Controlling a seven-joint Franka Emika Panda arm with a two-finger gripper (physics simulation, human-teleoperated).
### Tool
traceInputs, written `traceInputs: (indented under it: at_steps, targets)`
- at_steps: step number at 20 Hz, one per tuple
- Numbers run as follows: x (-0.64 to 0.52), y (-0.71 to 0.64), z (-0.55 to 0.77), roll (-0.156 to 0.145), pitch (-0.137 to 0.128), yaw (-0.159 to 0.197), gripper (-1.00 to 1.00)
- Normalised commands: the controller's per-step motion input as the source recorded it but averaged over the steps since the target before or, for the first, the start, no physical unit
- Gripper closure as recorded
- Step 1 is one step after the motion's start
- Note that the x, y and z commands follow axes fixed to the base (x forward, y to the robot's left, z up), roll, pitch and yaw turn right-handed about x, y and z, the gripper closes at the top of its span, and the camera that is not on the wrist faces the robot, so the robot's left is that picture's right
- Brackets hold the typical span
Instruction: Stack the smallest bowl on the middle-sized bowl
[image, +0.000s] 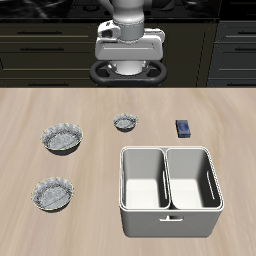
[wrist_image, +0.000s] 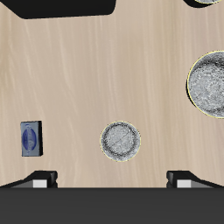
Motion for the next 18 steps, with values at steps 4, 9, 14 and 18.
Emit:
traceInputs:
  at_steps: [4,9,14,18]
  targets:
    - [-0.06,0.09,-0.32,0.003,-0.014,0.006,-1.0]
    - [-0.05,0.07,-0.39,0.008,0.011,-0.012,-1.0]
    - [-0.11,0.03,-0.26,0.001,-0.012,0.005,-1.0]
    - [-0.14,0.08,-0.32,0.014,0.027,0.026,-1.0]
